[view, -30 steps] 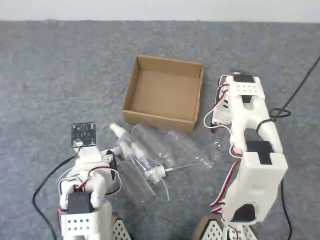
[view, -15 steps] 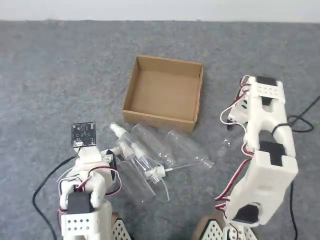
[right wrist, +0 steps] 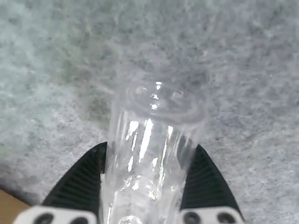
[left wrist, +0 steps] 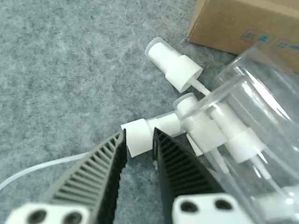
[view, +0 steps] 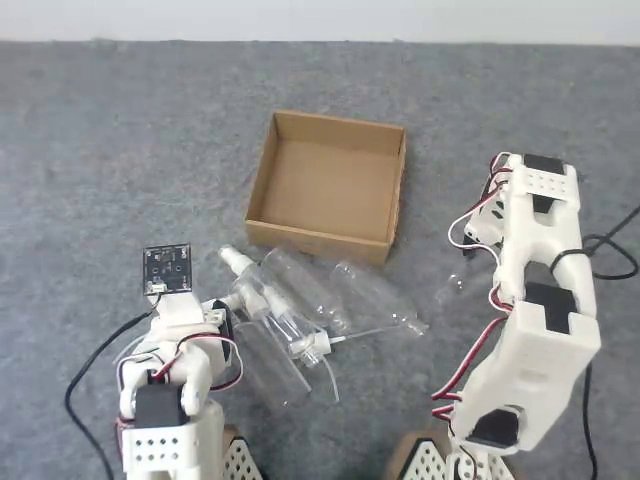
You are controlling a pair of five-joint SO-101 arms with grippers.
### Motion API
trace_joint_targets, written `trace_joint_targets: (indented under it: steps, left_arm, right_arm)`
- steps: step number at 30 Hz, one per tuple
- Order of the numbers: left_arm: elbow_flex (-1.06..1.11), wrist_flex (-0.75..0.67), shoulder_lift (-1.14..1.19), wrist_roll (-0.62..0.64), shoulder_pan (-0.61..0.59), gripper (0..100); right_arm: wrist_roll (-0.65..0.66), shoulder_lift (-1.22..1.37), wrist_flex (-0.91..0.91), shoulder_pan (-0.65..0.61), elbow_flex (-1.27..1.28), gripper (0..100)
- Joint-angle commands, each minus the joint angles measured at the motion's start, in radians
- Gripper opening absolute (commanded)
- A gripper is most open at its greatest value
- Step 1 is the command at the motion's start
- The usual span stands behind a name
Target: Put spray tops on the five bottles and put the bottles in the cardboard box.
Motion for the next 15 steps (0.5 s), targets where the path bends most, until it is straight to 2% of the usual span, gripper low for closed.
trace_joint_targets:
  steps: [1,11,15]
  left_arm:
    - [-0.008,0.005,-0.014,0.009,0.002,8]
    - [-0.008,0.005,-0.014,0.009,0.002,8]
    - [-0.008,0.005,-0.014,0.009,0.002,8]
  right_arm:
    - [-0.015,-0.036,0.016,0.007,-0.064,2.0]
    - [-0.026,-0.033,0.016,0.007,-0.061,2.0]
    - [-0.175,-0.033,0.053,0.008,-0.063,2.0]
